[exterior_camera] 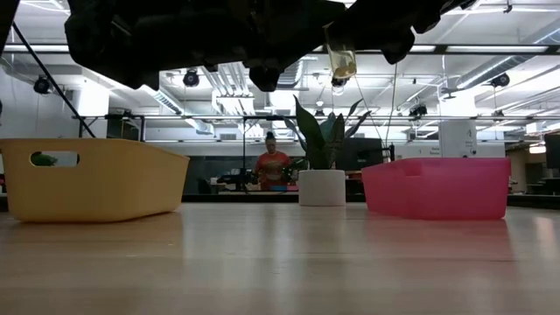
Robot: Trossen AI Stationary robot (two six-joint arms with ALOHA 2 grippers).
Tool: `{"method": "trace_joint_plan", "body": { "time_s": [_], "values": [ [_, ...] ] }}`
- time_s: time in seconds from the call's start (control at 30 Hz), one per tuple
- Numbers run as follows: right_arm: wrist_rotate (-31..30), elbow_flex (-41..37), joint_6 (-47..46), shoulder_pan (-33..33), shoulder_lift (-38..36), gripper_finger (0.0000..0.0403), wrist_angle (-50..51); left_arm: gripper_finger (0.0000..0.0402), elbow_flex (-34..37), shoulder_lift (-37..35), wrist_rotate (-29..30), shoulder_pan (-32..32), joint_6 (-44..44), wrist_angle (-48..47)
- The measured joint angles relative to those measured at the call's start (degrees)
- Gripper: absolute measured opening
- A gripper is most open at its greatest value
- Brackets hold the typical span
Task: Pick and place medicine bottles into bin by pill shape (circle, oval)
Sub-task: Put the yellow tablet bottle into the yellow bin
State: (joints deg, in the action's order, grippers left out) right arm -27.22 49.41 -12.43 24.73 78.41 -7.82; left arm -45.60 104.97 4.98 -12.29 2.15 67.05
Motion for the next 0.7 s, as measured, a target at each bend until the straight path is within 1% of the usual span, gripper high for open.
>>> {"method": "trace_joint_plan", "body": {
  "time_s": [0.17,0.33,0.53,0.7],
  "values": [
    [0.2,0.0,-0.5,0.0,0.0,0.0163,-0.1,0.0088,0.0,0.0,0.2,0.1,0.0,0.0],
    [0.2,0.0,-0.6,0.0,0.0,0.0192,0.1,0.0088,0.1,-0.1,0.2,0.1,0.0,0.0],
    [0.3,0.1,-0.4,0.0,-1.3,0.0203,1.2,0.0087,2.1,-2.1,0.2,0.1,0.0,-0.9],
    [0.0,0.1,-0.4,0.0,-3.7,0.0203,1.8,0.0087,5.9,-6.0,0.1,-0.1,0.4,-1.5]
  ]
}}
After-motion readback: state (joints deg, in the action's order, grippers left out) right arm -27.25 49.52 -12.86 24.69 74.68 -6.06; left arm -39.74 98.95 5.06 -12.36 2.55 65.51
